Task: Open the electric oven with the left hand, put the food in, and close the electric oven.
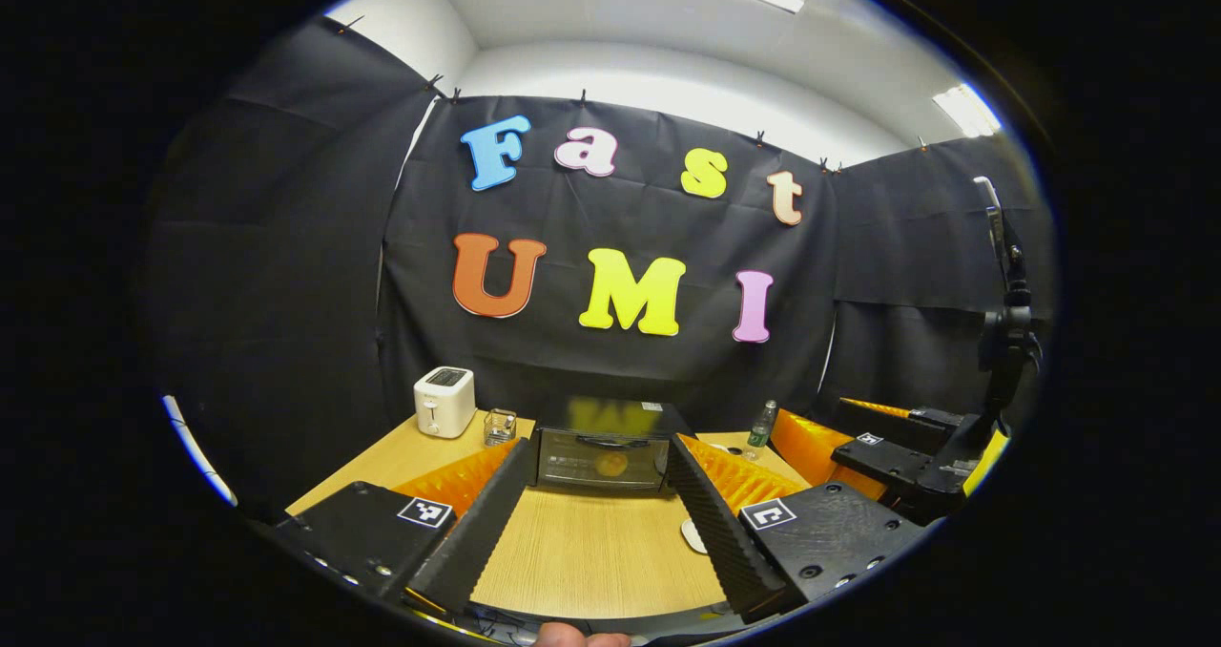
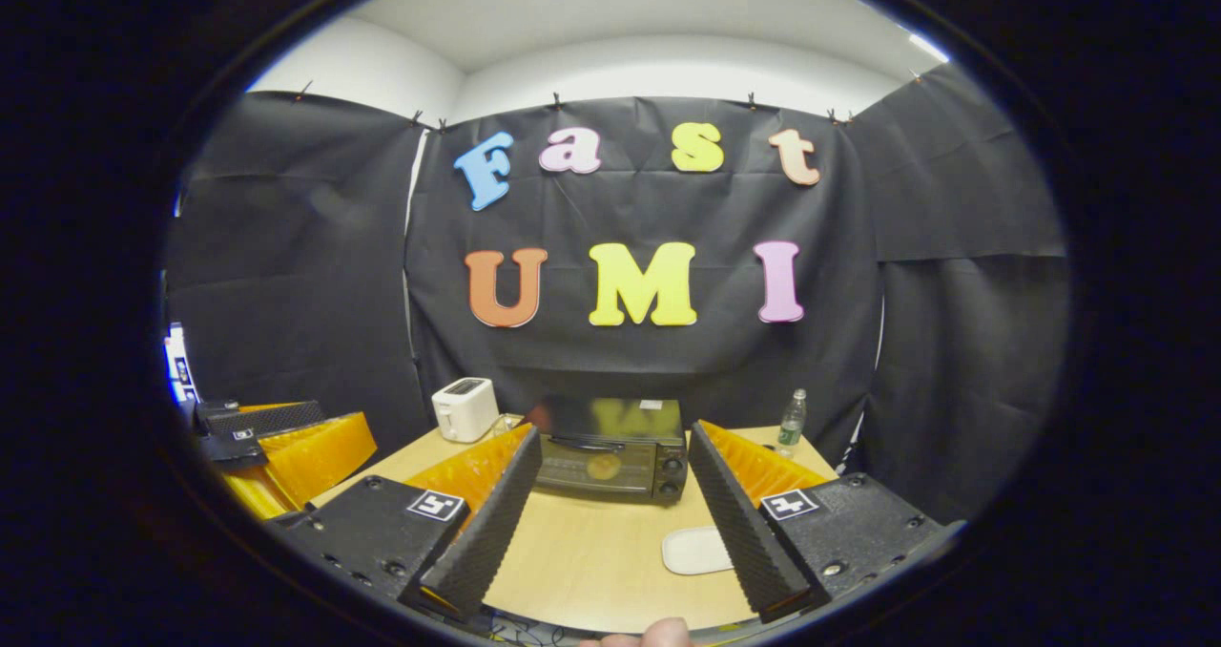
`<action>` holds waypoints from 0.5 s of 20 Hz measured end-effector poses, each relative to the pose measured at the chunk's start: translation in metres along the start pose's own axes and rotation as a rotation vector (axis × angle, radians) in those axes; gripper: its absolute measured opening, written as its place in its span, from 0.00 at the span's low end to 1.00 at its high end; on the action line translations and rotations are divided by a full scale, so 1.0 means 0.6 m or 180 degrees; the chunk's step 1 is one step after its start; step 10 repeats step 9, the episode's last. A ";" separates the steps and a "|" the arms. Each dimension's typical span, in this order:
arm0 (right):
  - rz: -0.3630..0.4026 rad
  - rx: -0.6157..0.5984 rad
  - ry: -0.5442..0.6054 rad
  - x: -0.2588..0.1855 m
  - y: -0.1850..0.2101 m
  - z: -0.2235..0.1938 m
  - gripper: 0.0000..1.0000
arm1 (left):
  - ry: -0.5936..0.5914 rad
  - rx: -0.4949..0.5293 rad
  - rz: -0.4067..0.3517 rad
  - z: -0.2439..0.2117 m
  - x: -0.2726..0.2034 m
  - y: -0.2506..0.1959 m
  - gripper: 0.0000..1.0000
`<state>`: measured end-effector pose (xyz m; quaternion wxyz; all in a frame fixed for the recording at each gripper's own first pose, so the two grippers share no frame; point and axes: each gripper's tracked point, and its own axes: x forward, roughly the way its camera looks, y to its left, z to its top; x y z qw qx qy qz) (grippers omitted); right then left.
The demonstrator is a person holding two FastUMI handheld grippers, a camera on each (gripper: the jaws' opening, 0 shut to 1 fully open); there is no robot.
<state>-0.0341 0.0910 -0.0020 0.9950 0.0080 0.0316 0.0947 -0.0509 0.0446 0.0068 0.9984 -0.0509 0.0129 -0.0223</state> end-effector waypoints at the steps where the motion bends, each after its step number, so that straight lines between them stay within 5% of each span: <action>1: 0.0019 0.0003 0.0002 0.002 0.003 0.001 0.97 | -0.0007 -0.0014 0.0012 0.002 -0.002 0.001 0.94; 10: 0.0078 -0.0023 0.0018 0.004 0.008 0.004 0.97 | -0.0024 -0.0072 0.0033 0.006 0.004 0.004 0.94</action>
